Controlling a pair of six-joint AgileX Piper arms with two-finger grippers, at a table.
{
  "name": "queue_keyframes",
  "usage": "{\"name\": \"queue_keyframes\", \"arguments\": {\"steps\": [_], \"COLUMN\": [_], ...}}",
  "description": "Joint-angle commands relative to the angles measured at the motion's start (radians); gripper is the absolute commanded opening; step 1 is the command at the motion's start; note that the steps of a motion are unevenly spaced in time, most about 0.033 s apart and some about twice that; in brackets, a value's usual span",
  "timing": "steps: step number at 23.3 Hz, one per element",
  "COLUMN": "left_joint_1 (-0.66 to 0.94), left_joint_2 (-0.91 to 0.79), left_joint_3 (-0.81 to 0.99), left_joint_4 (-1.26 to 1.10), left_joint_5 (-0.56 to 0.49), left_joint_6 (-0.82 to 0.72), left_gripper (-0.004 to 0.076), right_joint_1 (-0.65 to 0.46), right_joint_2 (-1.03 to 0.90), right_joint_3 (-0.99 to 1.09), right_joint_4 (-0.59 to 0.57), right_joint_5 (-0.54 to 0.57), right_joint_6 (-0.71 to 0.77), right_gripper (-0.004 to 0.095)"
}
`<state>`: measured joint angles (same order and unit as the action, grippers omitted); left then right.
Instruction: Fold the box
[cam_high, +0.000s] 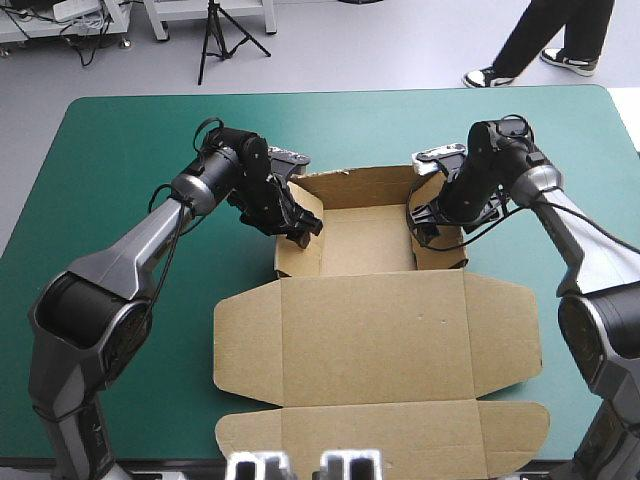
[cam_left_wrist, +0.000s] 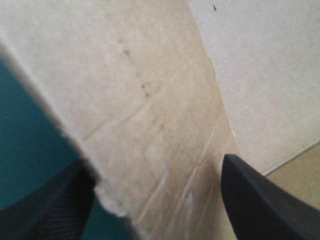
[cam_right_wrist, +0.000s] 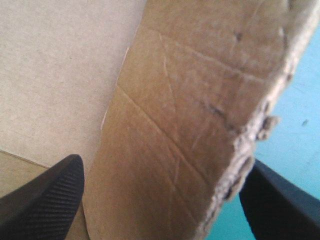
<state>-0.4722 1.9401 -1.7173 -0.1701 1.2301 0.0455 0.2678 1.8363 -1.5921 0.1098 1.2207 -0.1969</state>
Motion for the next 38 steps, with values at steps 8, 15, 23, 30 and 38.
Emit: {"name": "queue_keyframes", "arguments": {"steps": [8, 15, 23, 30, 38], "left_joint_1": [-0.009, -0.009, -0.009, -0.009, -0.009], "left_joint_2": [-0.259, -0.527, -1.031, -1.149, -1.151], "left_joint_3": [-0.025, -0.006, 0.519, 0.807, 0.822], "left_joint_4": [0.109, 0.099, 0.154, 0.17, 0.17], "left_joint_5": [0.067, 0.067, 0.067, 0.067, 0.054], "left_joint_6": [-0.005, 0.132, 0.079, -0.013, -0.018], "left_gripper": [0.0491, 0.0064, -0.0002, -0.0002, -0.0003], "right_joint_1": [-0.007, -0.007, -0.007, -0.007, -0.007], "right_joint_2": [-0.189, -0.306, -0.298, -0.194, 0.027], "right_joint_3": [-0.034, -0.034, -0.032, -0.032, -0.032], "right_joint_4": [-0.001, -0.004, -0.002, -0.002, 0.018], "right_joint_5": [0.034, 0.034, -0.016, -0.051, -0.067], "right_joint_6": [-0.014, -0.024, -0.025, -0.023, 0.009], "right_gripper": [0.0792, 0.0791, 0.0766, 0.0766, 0.0568]}}
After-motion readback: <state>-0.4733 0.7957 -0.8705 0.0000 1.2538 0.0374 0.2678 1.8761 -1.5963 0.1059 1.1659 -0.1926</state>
